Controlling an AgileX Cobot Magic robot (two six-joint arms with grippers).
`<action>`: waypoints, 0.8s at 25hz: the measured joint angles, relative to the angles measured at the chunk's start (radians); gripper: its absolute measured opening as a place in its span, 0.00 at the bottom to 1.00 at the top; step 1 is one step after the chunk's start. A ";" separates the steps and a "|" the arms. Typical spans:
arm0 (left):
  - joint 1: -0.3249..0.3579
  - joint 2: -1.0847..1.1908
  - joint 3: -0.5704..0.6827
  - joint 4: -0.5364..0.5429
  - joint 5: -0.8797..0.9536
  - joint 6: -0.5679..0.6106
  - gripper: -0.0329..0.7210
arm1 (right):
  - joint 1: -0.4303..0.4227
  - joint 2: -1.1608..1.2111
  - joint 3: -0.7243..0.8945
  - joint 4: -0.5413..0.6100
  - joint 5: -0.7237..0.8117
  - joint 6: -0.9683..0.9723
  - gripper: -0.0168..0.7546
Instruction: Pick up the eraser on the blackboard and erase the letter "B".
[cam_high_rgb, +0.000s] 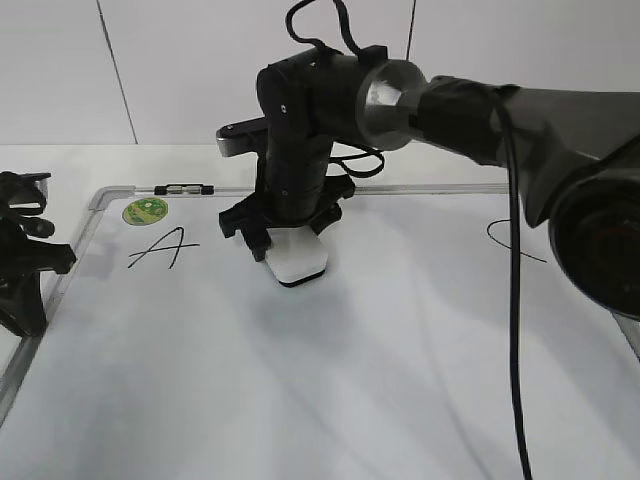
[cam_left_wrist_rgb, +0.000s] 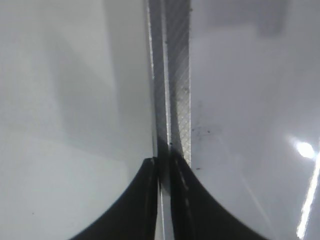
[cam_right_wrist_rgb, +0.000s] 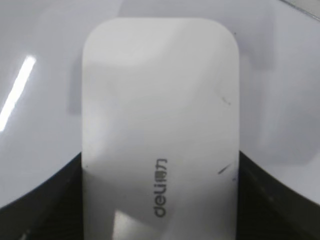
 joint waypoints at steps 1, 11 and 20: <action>0.000 0.000 0.000 0.000 0.000 0.000 0.11 | 0.005 0.000 0.000 0.000 0.000 0.000 0.75; 0.000 0.000 0.000 0.000 0.000 0.000 0.11 | 0.106 0.002 0.000 0.020 -0.016 -0.052 0.75; 0.000 0.000 0.000 0.000 0.000 0.000 0.11 | 0.110 0.002 0.000 -0.008 -0.015 -0.031 0.75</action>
